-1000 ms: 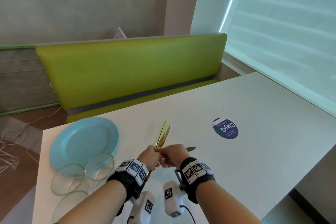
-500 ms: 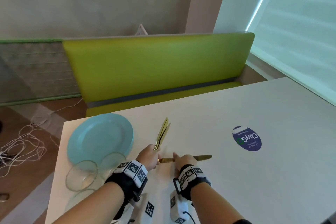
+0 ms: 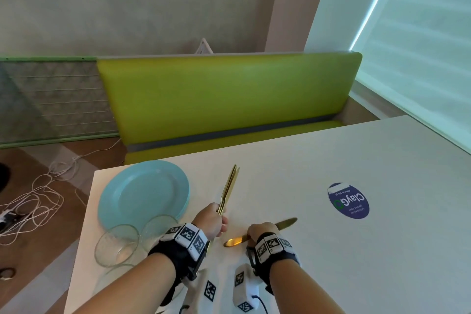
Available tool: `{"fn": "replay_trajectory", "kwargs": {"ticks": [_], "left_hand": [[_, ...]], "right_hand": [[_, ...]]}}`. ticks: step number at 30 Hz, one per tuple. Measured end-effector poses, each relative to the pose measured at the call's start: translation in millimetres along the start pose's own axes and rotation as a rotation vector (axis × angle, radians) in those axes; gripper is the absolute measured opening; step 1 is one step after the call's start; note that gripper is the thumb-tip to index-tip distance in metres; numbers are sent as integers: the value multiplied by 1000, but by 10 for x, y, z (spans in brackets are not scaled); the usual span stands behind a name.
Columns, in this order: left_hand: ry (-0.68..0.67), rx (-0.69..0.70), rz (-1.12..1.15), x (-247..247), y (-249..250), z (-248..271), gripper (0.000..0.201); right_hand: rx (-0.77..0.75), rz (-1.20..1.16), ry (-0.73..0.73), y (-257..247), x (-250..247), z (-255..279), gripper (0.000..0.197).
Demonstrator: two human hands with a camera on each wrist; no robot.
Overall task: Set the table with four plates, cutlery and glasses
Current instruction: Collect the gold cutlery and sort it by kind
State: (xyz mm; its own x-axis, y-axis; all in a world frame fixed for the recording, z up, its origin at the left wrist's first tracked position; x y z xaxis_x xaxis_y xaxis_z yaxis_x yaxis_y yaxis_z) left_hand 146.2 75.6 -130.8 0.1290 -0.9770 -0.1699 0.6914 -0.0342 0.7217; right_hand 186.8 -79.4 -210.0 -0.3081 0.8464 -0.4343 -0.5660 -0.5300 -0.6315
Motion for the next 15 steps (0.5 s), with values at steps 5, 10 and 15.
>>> {"fn": "replay_trajectory", "kwargs": {"ticks": [5,10,15], "left_hand": [[0,17,-24,39,1,84,28],[-9,12,-70,128,-79,209,30],[-44,28,-96,233,-180,372,34]], "right_hand": [[64,155,76,107,-200,181,20],[103,181,108,395,-352,329,25],[79,79,158,513,-432,580,16]]}}
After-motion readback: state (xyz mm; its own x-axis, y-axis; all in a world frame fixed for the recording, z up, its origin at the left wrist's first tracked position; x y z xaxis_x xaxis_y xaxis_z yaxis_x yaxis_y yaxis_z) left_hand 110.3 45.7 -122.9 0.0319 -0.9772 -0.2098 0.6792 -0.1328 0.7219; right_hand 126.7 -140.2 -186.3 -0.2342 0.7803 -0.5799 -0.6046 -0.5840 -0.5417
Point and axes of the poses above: each hand's wrist, its own z-axis away from the middle knuckle, its own x-axis out of the palm, y = z × x, the point moved 9 cm from there along -z, towards the middle knuckle, and after that the axes turned 7 degrees about -x, right-handed, at the moved point
